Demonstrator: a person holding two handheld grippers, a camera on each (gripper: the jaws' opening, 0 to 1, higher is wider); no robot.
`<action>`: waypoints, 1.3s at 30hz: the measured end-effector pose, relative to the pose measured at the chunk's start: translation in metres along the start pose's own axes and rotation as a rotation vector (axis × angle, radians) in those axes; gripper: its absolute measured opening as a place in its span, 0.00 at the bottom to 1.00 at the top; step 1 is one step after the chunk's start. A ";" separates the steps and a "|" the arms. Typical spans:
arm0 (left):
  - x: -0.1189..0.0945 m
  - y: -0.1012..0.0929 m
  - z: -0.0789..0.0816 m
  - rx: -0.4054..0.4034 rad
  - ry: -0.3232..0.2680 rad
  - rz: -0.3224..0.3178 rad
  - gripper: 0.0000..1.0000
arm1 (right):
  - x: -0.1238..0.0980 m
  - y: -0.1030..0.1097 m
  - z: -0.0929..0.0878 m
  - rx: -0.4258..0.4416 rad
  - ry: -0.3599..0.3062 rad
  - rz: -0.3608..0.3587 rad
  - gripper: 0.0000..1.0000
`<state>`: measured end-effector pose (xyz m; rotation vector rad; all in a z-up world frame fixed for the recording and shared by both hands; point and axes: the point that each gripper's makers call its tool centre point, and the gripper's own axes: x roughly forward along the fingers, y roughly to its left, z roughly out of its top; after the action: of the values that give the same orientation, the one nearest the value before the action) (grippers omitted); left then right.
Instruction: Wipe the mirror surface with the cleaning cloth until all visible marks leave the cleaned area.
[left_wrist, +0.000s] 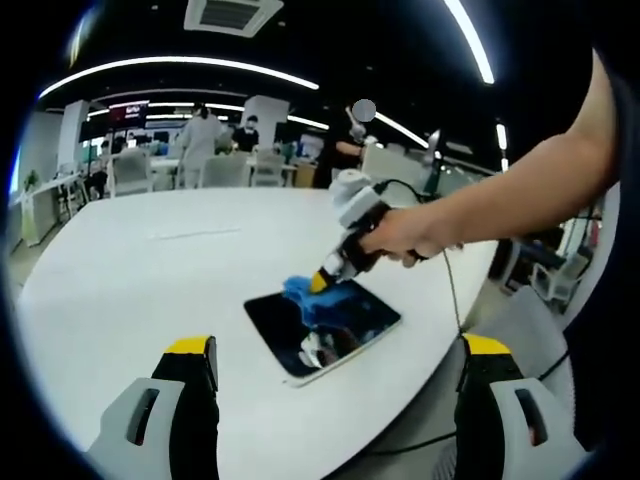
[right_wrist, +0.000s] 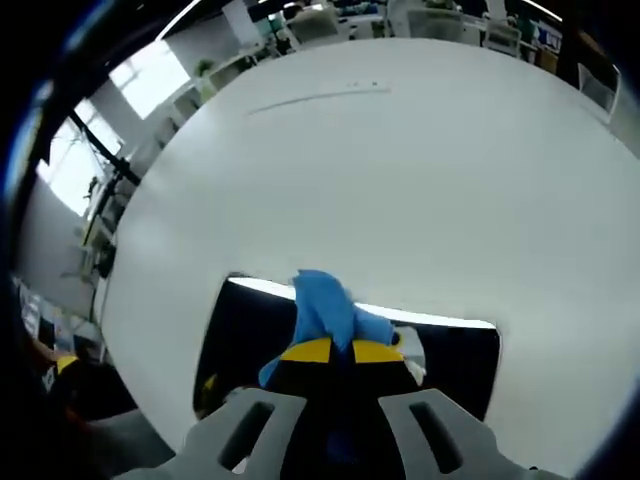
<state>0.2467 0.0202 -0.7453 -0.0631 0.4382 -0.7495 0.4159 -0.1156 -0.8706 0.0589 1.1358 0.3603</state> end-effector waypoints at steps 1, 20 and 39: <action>0.000 0.000 0.000 0.002 0.001 0.001 0.99 | 0.000 0.000 0.001 0.000 0.000 0.000 0.00; 0.000 0.003 0.002 0.008 -0.010 0.029 1.00 | 0.002 -0.001 0.009 -0.018 -0.013 0.008 0.00; -0.001 0.004 0.003 -0.006 -0.015 0.030 0.99 | -0.002 -0.017 0.005 -0.012 -0.009 0.011 0.00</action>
<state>0.2501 0.0232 -0.7428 -0.0678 0.4264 -0.7178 0.4240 -0.1316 -0.8701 0.0560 1.1243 0.3768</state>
